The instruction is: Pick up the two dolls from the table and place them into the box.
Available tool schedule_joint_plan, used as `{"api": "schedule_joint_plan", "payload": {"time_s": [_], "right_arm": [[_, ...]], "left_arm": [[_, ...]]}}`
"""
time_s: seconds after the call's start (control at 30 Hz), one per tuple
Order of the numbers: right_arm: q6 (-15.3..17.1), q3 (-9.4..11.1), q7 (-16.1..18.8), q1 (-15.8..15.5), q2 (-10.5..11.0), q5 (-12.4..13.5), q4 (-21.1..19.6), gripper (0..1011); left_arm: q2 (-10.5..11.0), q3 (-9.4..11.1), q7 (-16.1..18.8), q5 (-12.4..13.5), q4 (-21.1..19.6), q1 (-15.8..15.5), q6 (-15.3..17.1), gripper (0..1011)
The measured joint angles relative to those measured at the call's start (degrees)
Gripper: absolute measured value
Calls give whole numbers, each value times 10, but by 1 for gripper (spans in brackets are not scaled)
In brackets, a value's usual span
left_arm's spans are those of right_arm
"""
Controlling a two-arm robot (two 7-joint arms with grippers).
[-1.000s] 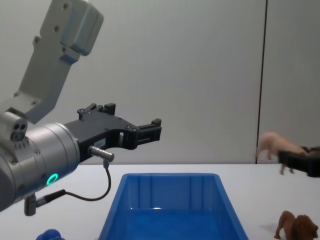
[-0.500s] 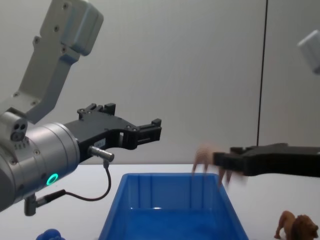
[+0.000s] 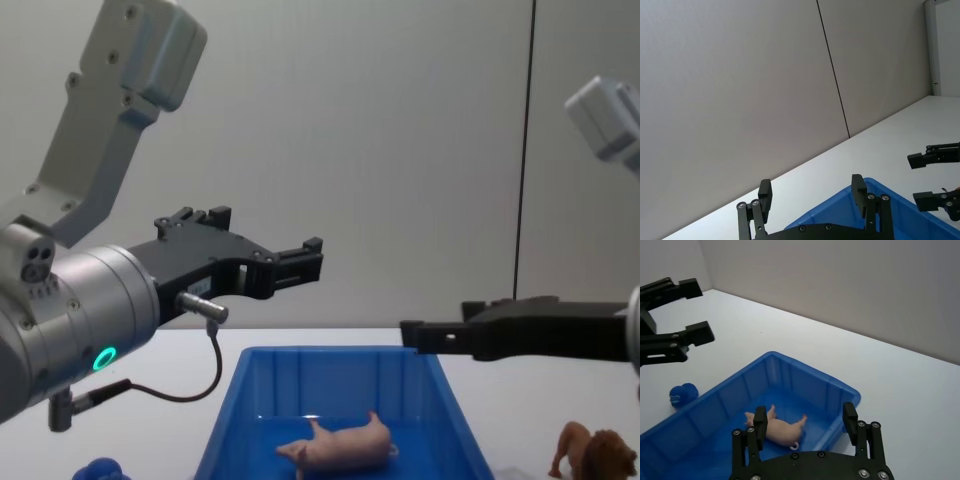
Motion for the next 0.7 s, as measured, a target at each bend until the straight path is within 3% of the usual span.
{"api": "schedule_joint_plan", "payload": {"time_s": [0.17, 0.7], "right_arm": [[-12, 9, -17, -11, 13, 5, -4, 1001], [-31, 39, -83, -79, 59, 46, -53, 1001]], "left_arm": [[0, 0, 0, 0, 0, 0, 0, 1002], [0, 0, 0, 0, 0, 0, 0, 1002]]}}
